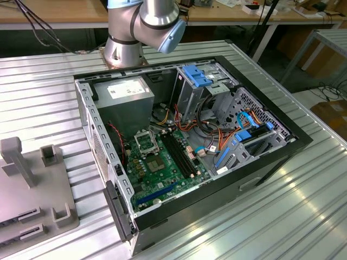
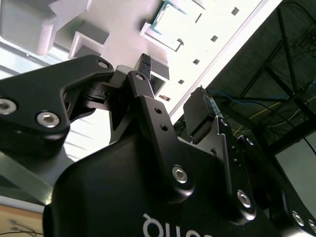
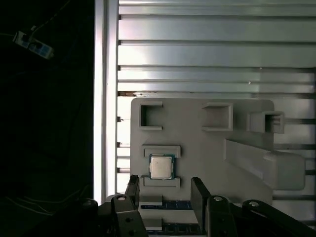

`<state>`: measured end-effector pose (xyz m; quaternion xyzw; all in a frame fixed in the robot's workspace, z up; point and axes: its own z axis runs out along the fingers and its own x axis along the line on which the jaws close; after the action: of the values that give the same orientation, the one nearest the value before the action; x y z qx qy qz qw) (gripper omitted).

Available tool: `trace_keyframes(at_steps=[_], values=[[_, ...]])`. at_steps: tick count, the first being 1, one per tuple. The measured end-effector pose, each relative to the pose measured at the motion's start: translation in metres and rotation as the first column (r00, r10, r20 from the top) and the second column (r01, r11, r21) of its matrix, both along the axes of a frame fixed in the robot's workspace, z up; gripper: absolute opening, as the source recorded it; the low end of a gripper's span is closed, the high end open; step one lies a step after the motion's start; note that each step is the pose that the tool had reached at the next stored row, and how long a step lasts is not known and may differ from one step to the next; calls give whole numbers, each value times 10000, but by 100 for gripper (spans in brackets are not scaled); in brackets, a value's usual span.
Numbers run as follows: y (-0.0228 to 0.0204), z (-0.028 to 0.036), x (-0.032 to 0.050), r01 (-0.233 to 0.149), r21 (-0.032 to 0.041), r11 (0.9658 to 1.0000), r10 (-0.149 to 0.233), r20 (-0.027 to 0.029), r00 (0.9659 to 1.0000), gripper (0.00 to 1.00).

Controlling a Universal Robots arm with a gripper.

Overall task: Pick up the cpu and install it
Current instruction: 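Pick up the cpu and move it towards the insertion slot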

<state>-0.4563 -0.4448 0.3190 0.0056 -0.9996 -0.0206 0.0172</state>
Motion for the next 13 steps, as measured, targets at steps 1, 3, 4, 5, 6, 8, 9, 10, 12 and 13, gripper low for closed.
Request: trace_keyframes(at_steps=[1,3,4,5,6,8,9,10,12,13], values=[[-1,-18,0,-9,0,10000,9,-1,10000,54],[-2,-50,0,-21,1,10000,21,1,10000,54],[-2,-54,0,-24,0,10000,24,-1,10000,54],[-2,-54,0,-28,-2,10000,28,-4,10000,54],[-2,-56,0,-29,0,10000,29,-1,10000,54],[-2,-60,0,-29,-1,10000,29,-1,10000,54],[-2,-64,0,-29,0,10000,29,0,10000,54],[-2,-64,0,-29,-1,10000,29,-1,10000,54],[-2,-64,0,-29,-1,10000,29,-1,10000,54],[-2,-65,0,-29,0,10000,29,0,10000,54]])
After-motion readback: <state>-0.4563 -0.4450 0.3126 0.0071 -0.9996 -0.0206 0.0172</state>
